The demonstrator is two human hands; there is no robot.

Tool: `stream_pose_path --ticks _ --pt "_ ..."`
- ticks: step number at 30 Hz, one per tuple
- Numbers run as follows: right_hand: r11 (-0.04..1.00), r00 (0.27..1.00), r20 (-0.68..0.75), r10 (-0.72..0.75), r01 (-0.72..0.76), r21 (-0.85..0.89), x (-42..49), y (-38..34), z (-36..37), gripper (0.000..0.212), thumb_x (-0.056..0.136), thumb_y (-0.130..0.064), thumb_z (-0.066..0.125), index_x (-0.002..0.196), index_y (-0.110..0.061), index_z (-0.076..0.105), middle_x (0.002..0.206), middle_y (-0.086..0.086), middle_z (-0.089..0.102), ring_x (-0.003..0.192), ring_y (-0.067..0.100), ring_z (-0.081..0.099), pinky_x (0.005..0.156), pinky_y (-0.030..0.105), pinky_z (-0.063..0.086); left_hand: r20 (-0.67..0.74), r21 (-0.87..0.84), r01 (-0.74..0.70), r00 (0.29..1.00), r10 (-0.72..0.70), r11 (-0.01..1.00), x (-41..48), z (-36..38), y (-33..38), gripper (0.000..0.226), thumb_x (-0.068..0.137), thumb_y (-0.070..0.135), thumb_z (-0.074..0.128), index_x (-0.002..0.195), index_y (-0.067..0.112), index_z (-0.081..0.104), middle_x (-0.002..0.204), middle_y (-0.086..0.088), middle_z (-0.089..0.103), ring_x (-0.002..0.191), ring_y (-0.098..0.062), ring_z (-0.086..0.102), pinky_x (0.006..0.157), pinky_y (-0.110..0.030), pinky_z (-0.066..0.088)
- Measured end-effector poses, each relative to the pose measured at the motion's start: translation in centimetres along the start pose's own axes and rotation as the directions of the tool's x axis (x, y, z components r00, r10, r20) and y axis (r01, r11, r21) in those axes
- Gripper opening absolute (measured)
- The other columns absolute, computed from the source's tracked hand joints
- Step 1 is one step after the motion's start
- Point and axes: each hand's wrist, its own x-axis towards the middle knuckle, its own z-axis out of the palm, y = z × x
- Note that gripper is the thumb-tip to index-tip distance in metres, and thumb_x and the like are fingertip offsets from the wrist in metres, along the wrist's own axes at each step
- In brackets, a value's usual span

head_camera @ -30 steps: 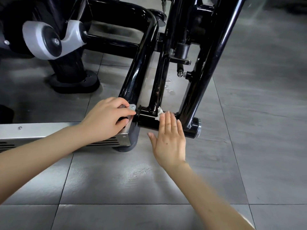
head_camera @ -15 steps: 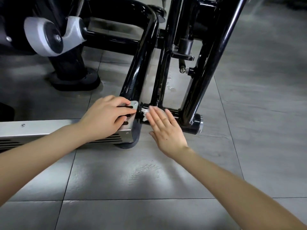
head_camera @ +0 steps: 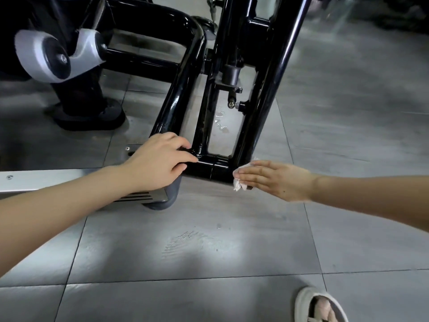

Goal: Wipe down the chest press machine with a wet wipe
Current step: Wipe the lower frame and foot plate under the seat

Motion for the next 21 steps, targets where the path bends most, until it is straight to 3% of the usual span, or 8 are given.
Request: stream_pose_path --ticks 5,8,10,12,15,18,21 --pt "0.997 1.0 0.015 -0.009 0.008 0.072 -0.9 1.0 -0.2 0.059 0.086 -0.01 0.02 0.142 -0.006 0.037 0.151 0.004 0.035 0.139 0.018 0.033 0.114 0.035 0.009 -0.026 -0.161 0.082 0.996 -0.088 0.983 2.3 0.8 2.5 0.027 0.085 0.013 0.063 0.109 0.021 0.07 0.111 -0.005 0.065 0.105 -0.03 0.056 0.091 -0.042 0.045" --pt "0.968 0.978 -0.06 0.198 -0.186 0.167 -1.5 -2.0 1.4 0.059 0.087 -0.015 0.027 0.145 -0.008 0.033 0.151 0.005 0.034 0.14 0.02 0.031 0.115 0.034 0.009 -0.006 -0.246 0.124 0.992 -0.129 0.961 3.4 1.4 4.2 0.031 0.088 0.013 0.061 0.118 0.018 0.066 0.116 0.0 0.062 0.11 -0.024 0.052 0.096 -0.035 0.042" --pt "0.876 0.899 -0.128 0.418 -0.362 0.32 -1.1 -4.8 2.2 0.053 0.092 -0.019 0.033 0.143 -0.007 0.033 0.149 0.008 0.037 0.139 0.022 0.029 0.117 0.033 0.008 -0.023 -0.261 0.105 0.993 -0.115 0.96 3.9 1.9 4.9 0.032 0.086 0.009 0.063 0.117 0.014 0.066 0.113 -0.002 0.064 0.107 -0.025 0.055 0.095 -0.031 0.04" --pt "0.701 0.787 -0.148 0.599 -0.425 0.573 0.1 -6.8 2.6 0.045 0.098 -0.021 0.032 0.139 -0.003 0.04 0.145 0.012 0.042 0.138 0.023 0.031 0.118 0.033 0.011 -0.007 -0.249 0.136 0.99 -0.142 0.959 4.1 2.2 5.1 0.034 0.086 0.01 0.061 0.12 0.013 0.064 0.116 -0.001 0.063 0.108 -0.024 0.055 0.096 -0.032 0.04" --pt "0.278 0.547 -0.066 0.835 -0.314 0.908 1.6 -8.1 1.6 0.04 0.1 -0.021 0.035 0.128 0.0 0.055 0.138 0.008 0.05 0.136 0.014 0.035 0.116 0.026 0.022 0.044 -0.293 0.254 0.967 -0.253 0.922 4.4 2.2 5.3 0.035 0.089 0.013 0.057 0.124 0.016 0.06 0.118 0.003 0.061 0.11 -0.019 0.054 0.097 -0.034 0.043" --pt "-0.065 0.387 0.128 0.913 -0.171 0.983 2.4 -7.3 0.5 0.025 0.096 -0.011 0.047 0.109 -0.005 0.066 0.119 -0.009 0.059 0.12 -0.007 0.046 0.1 0.008 0.032 0.085 -0.361 0.359 0.932 -0.353 0.861 5.2 1.5 6.0 0.035 0.09 0.014 0.056 0.125 0.02 0.059 0.12 0.008 0.058 0.107 -0.012 0.054 0.095 -0.028 0.043" --pt "-0.431 0.354 0.447 0.821 -0.127 0.893 2.8 -4.6 -0.3 0.018 0.097 -0.018 0.051 0.094 -0.017 0.068 0.096 -0.013 0.065 0.092 0.001 0.057 0.083 0.011 0.039 0.112 -0.411 0.418 0.905 -0.41 0.81 6.3 0.3 6.9 0.036 0.091 0.014 0.055 0.126 0.023 0.057 0.118 0.012 0.055 0.099 -0.003 0.049 0.087 -0.014 0.037"
